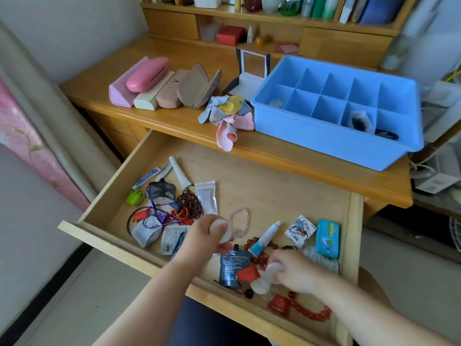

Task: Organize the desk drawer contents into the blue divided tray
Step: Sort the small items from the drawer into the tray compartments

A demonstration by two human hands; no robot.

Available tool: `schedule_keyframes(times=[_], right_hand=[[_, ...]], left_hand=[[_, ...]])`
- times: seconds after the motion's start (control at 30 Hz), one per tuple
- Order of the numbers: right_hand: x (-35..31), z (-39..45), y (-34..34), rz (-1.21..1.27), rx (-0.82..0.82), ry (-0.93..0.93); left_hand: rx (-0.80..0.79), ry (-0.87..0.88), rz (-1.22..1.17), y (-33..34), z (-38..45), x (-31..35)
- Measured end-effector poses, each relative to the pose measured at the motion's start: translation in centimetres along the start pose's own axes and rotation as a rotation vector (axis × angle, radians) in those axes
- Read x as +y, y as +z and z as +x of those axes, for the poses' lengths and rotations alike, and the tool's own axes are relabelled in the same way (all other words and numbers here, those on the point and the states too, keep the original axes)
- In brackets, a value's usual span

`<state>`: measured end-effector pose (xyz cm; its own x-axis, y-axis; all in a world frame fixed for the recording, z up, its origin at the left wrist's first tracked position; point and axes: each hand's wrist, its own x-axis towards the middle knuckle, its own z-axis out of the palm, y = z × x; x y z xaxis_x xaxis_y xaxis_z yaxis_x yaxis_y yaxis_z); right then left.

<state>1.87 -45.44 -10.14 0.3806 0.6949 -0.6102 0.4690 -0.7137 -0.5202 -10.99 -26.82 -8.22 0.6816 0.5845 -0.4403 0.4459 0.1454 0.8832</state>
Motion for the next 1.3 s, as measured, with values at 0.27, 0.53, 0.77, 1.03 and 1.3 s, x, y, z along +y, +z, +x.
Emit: schedule_keyframes(times=[0.27, 0.53, 0.77, 1.03, 1.3], right_hand=[[-1.1, -0.2, 4.1, -0.19, 0.116, -0.063], [-0.2, -1.6, 2.6, -0.094, 0.158, -0.011], [-0.1, -1.9, -2.6, 0.957, 0.189, 0.031], [-2.6, -2.3, -4.0, 1.15, 0.15, -0.165], [-4.2, -2.3, -7.0, 1.243, 0.457, -0.205]], left_hand=[[0.076, -0.071, 0.013, 1.0, -1.5, -1.5], [0.007, -0.037, 0.1, 1.2, -2.0, -1.2], [-0.033, -0.084, -0.168, 2.4, -2.6, -0.4], [-0.017, -0.014, -0.312, 5.8, -2.9, 2.2], [-0.005, 0.164, -0.439, 5.2, -2.2, 5.7]])
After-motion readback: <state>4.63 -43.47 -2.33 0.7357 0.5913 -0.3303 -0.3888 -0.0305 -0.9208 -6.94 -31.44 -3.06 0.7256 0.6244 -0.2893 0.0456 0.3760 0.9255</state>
